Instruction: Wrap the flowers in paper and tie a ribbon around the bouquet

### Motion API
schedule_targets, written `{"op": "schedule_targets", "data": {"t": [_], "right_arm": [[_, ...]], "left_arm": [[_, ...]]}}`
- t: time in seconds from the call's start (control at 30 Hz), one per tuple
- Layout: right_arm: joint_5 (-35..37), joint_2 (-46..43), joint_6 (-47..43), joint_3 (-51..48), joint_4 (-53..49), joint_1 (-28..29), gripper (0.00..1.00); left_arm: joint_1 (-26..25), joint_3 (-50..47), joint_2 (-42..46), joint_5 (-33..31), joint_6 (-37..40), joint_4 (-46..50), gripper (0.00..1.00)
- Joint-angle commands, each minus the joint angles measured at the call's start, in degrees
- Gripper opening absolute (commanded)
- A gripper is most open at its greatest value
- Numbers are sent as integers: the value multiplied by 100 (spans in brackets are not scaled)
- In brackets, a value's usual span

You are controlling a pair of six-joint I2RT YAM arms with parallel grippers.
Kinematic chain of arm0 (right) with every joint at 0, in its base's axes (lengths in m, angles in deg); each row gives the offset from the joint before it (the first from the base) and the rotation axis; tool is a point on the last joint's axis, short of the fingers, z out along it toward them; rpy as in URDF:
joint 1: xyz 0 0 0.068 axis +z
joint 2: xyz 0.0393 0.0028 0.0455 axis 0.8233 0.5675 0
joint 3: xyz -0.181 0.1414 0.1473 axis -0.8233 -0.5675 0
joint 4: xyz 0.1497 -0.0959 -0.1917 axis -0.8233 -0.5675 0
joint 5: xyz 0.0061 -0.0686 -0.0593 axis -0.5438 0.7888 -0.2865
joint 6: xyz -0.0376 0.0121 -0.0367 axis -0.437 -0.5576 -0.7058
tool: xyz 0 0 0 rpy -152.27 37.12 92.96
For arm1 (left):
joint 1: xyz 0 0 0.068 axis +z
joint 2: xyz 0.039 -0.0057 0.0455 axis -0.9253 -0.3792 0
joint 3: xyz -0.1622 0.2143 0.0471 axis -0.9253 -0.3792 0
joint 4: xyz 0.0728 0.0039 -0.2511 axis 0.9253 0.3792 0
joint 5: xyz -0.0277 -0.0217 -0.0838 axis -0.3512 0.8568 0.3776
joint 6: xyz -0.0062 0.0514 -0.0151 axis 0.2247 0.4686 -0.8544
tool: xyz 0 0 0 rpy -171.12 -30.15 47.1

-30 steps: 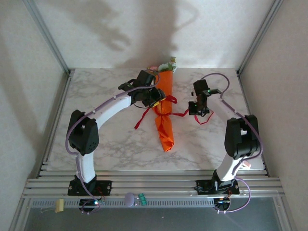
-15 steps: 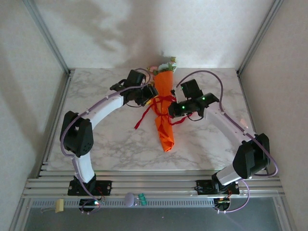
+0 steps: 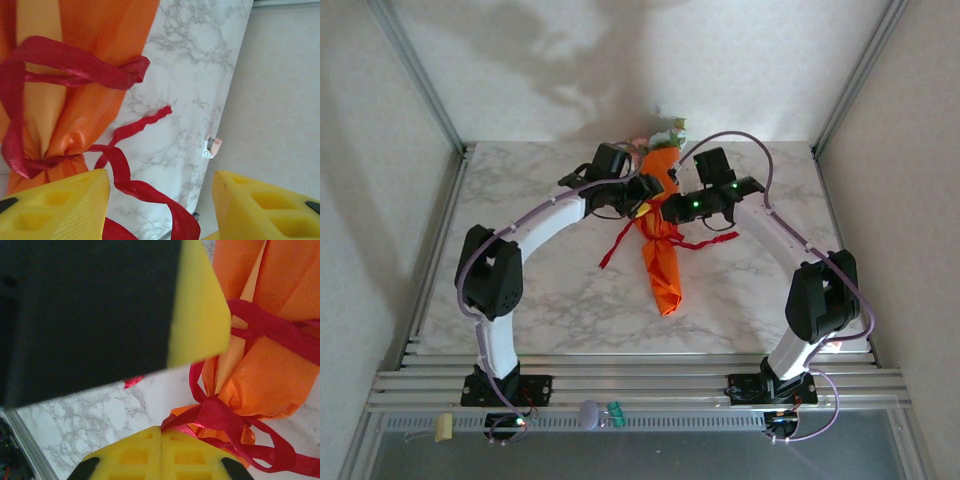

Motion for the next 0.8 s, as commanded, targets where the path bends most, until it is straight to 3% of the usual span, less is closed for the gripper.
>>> {"op": "schedule_targets", "data": {"t": [0.0,0.1,0.33,0.63,0.77], "right_arm": [[-262,-160,-532,10,83,-61,0],[-211,-240,-755,-207,157,-69,0],[-330,-373,-977,-423,429,-28,0],[-252,-696,-1264,-771,632,18,0],[-230,-732,-1294,-834,619,18,0]], "left_arm": [[-28,317,-137,187,-124,224,56],[-63,487,-270,326,-117,503,56],[-109,350,-528,812,-107,185,56],[-126,324,-722,1341,-214,-161,45],[-179,258,-715,1555,-284,-235,45]]}}
